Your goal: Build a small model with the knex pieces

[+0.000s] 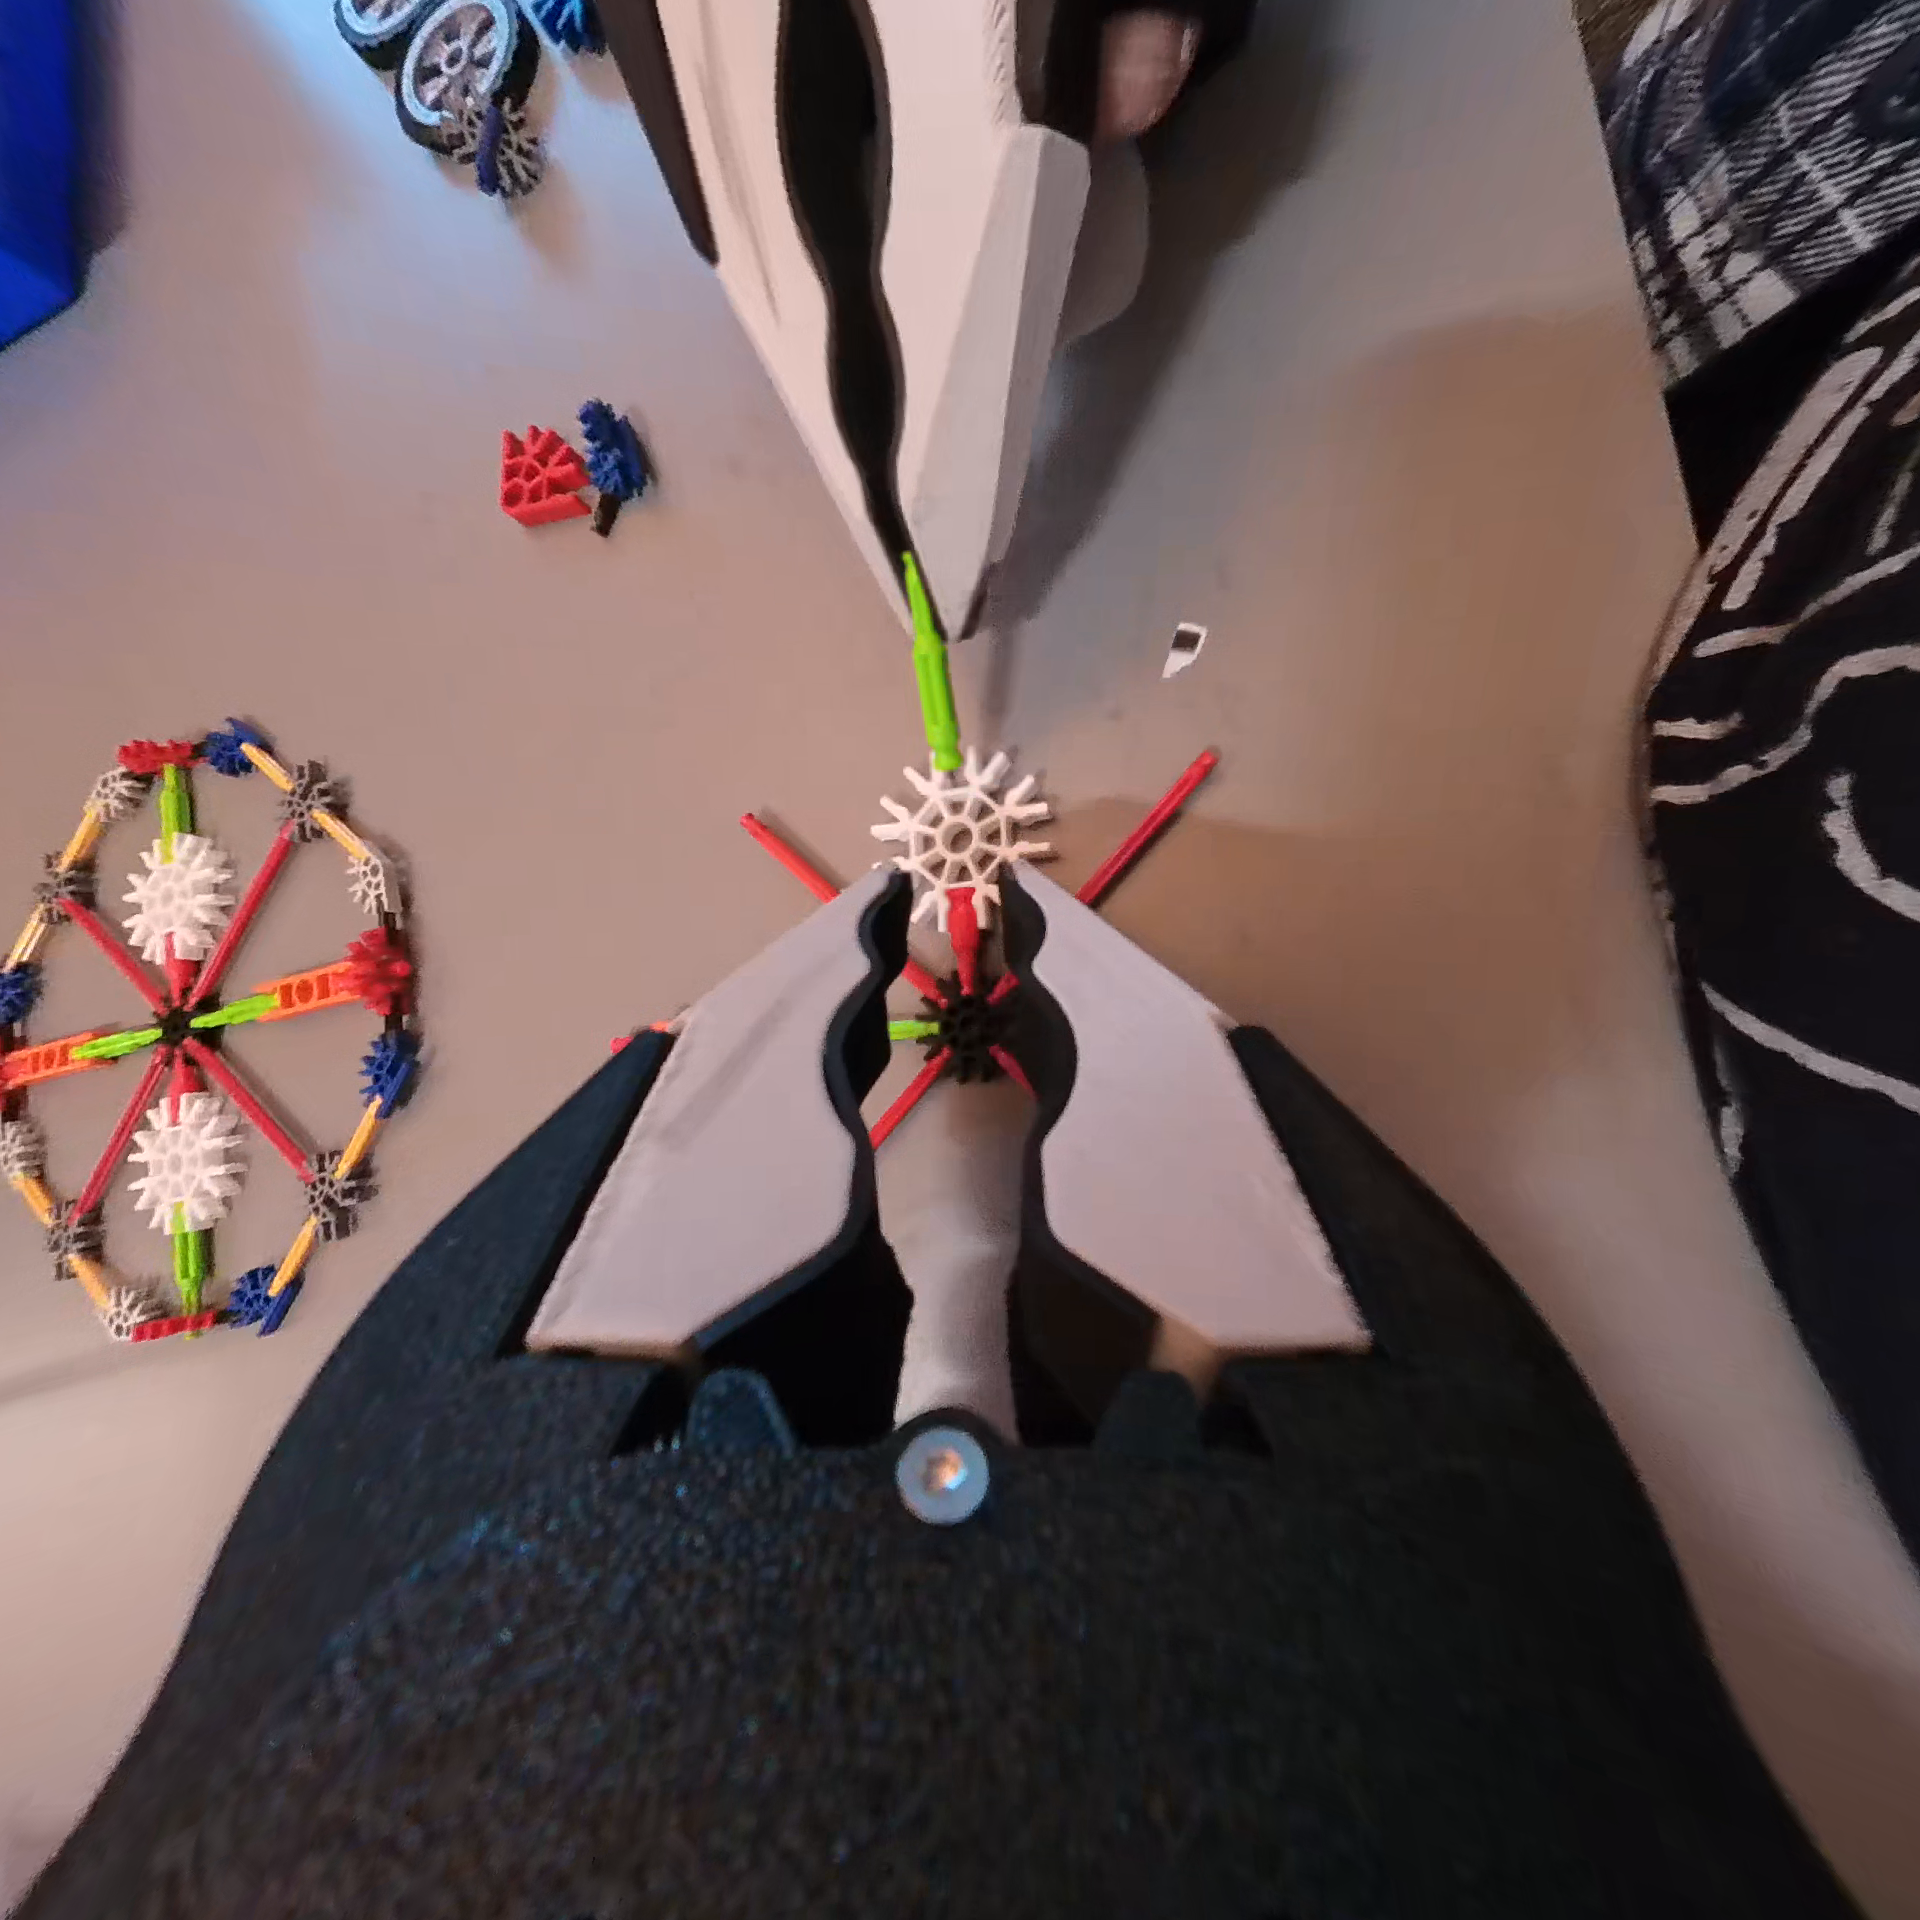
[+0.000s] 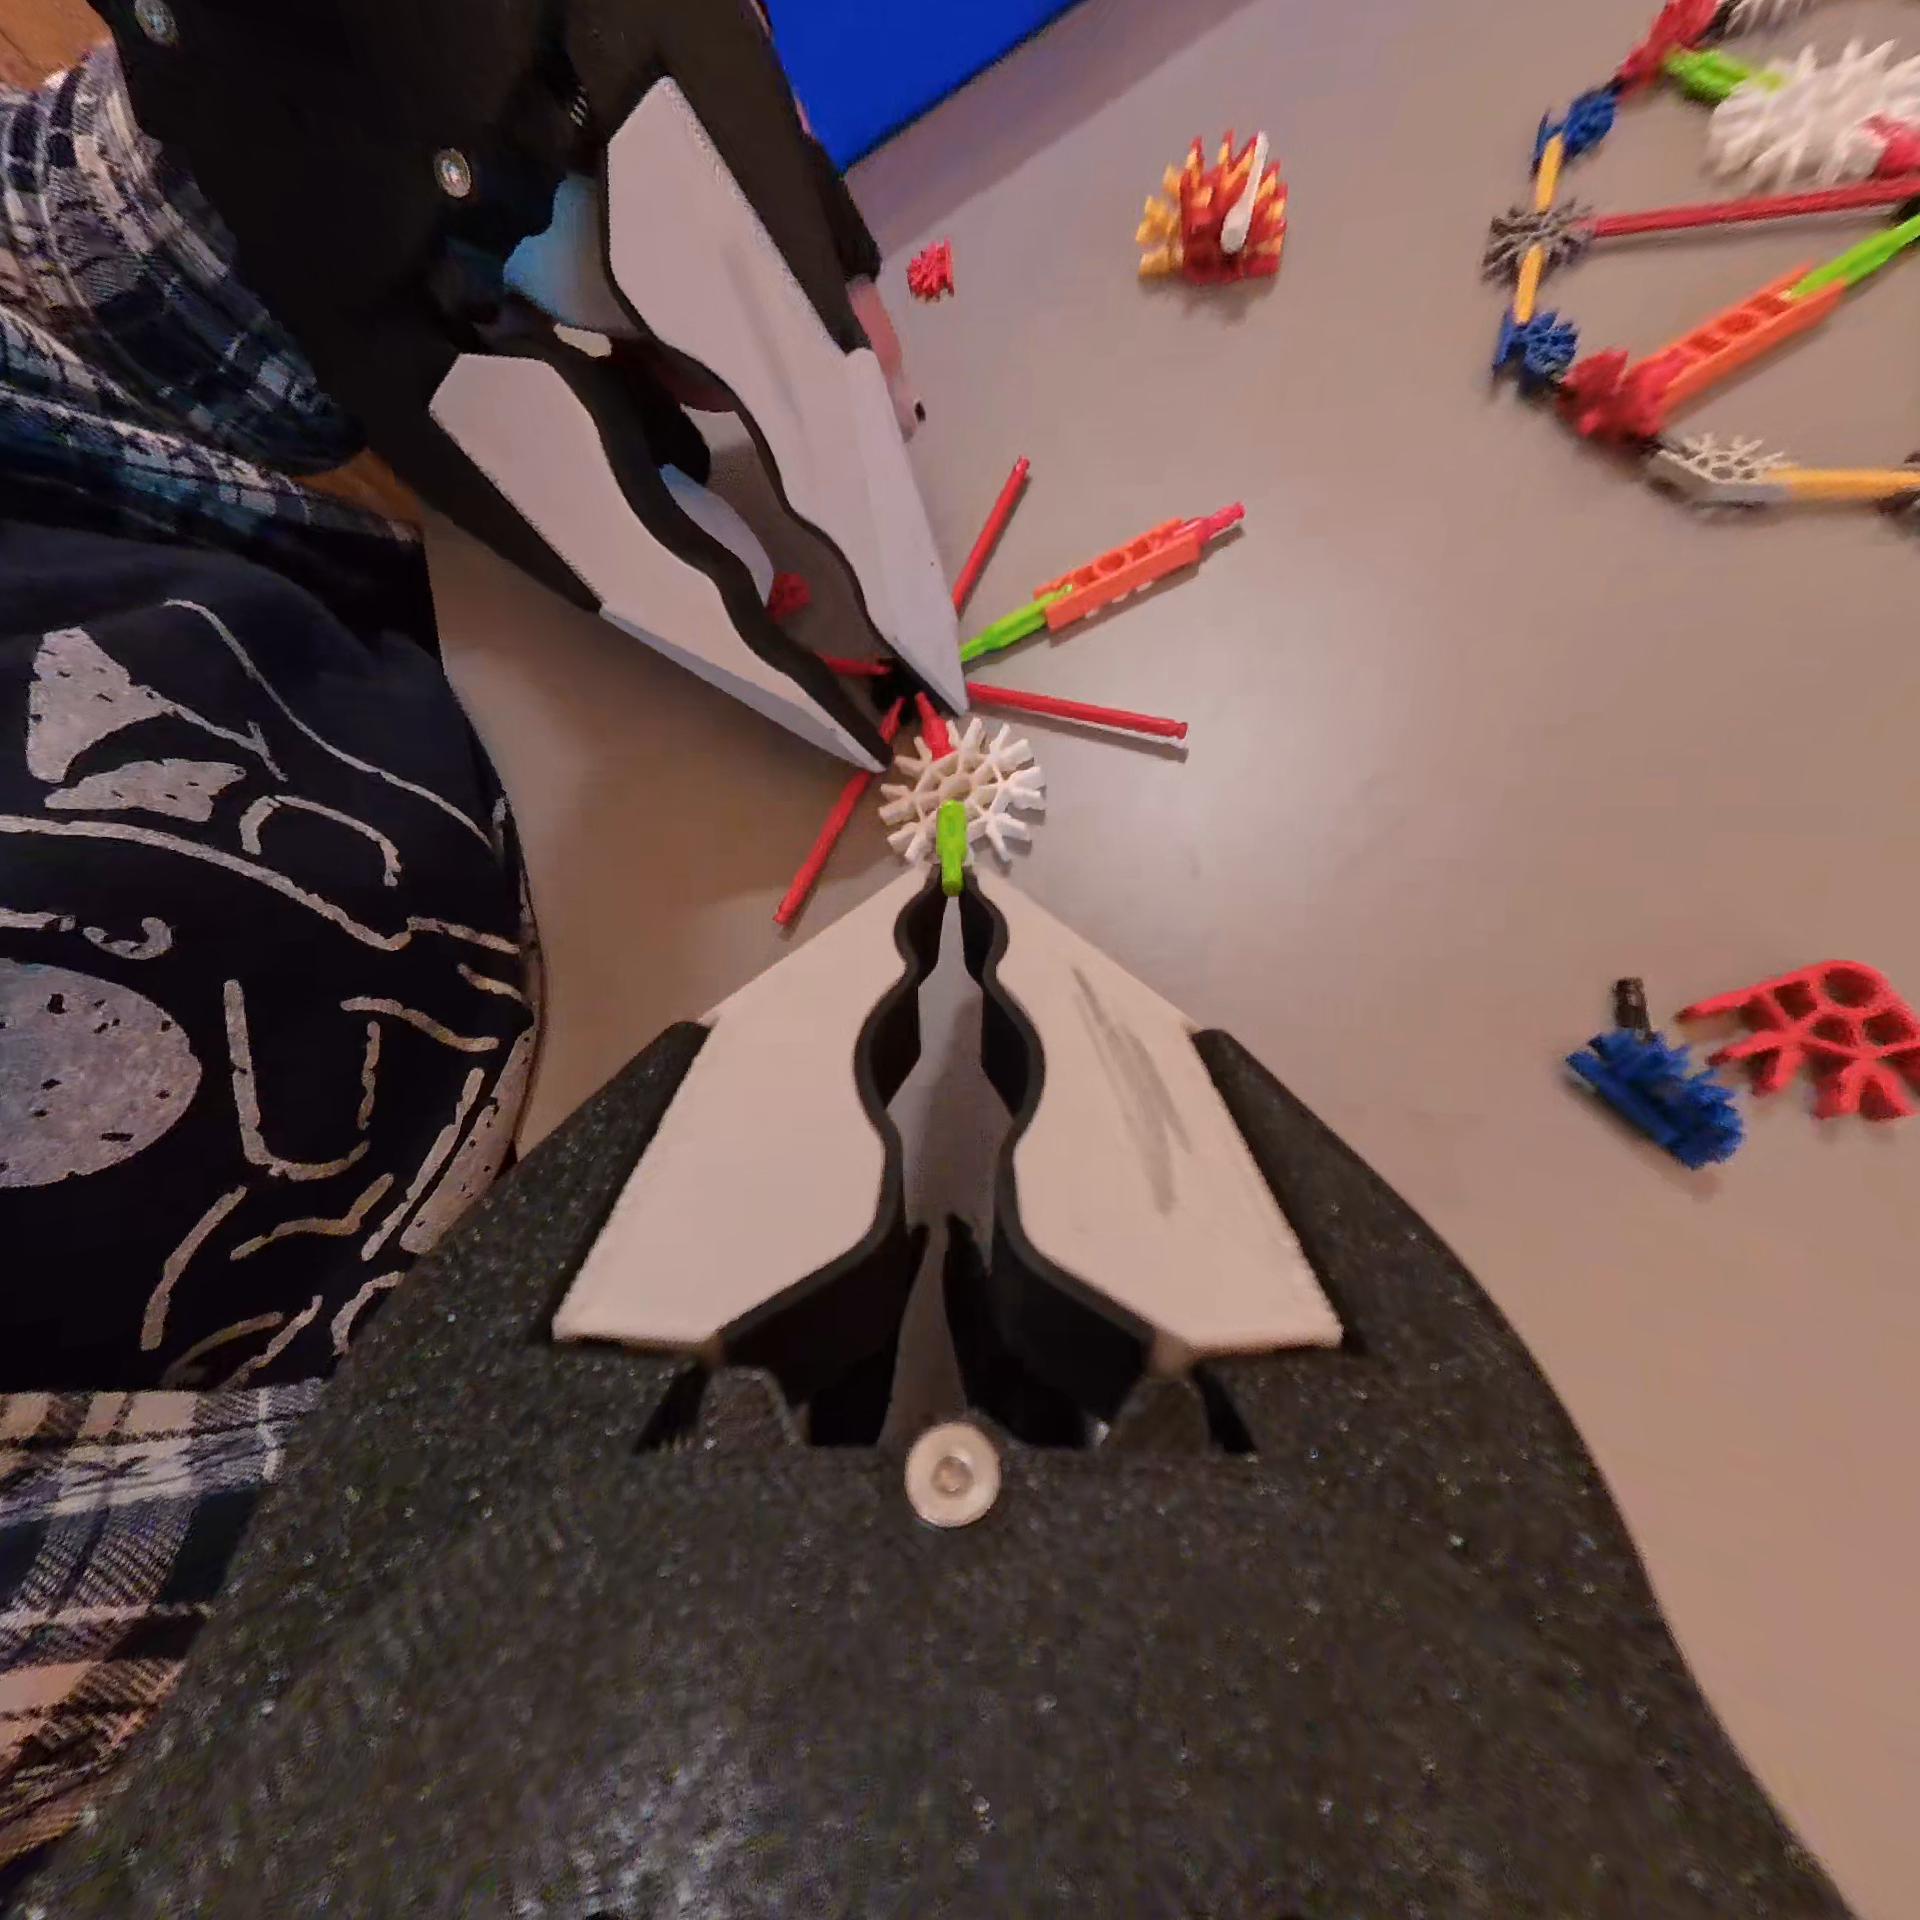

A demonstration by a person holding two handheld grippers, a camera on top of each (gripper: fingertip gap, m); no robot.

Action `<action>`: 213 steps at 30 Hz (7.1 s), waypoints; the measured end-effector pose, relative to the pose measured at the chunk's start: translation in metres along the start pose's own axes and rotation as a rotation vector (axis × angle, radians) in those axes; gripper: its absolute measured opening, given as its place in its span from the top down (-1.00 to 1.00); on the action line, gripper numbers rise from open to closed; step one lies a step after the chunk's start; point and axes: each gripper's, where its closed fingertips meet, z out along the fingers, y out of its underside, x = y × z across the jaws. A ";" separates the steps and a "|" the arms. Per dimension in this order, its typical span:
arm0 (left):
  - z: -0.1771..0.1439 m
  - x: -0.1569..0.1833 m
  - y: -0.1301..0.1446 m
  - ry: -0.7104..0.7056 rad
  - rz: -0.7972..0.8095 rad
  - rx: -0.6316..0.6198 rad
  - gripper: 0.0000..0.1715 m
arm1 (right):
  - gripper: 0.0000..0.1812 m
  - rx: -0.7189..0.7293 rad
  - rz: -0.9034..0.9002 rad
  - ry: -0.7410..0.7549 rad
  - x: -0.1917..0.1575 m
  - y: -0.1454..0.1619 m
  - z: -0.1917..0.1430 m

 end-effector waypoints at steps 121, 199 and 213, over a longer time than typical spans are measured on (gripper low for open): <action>-0.017 -0.008 0.032 0.025 0.036 0.036 0.71 | 0.71 -0.489 -0.207 0.508 0.089 -0.010 -0.091; -0.008 -0.019 0.034 -0.016 -0.030 0.055 0.64 | 0.96 -0.427 -0.123 0.324 0.063 0.012 -0.028; -0.016 -0.031 0.016 -0.106 -0.017 0.124 0.50 | 0.96 -0.080 -0.029 0.153 0.031 -0.040 -0.021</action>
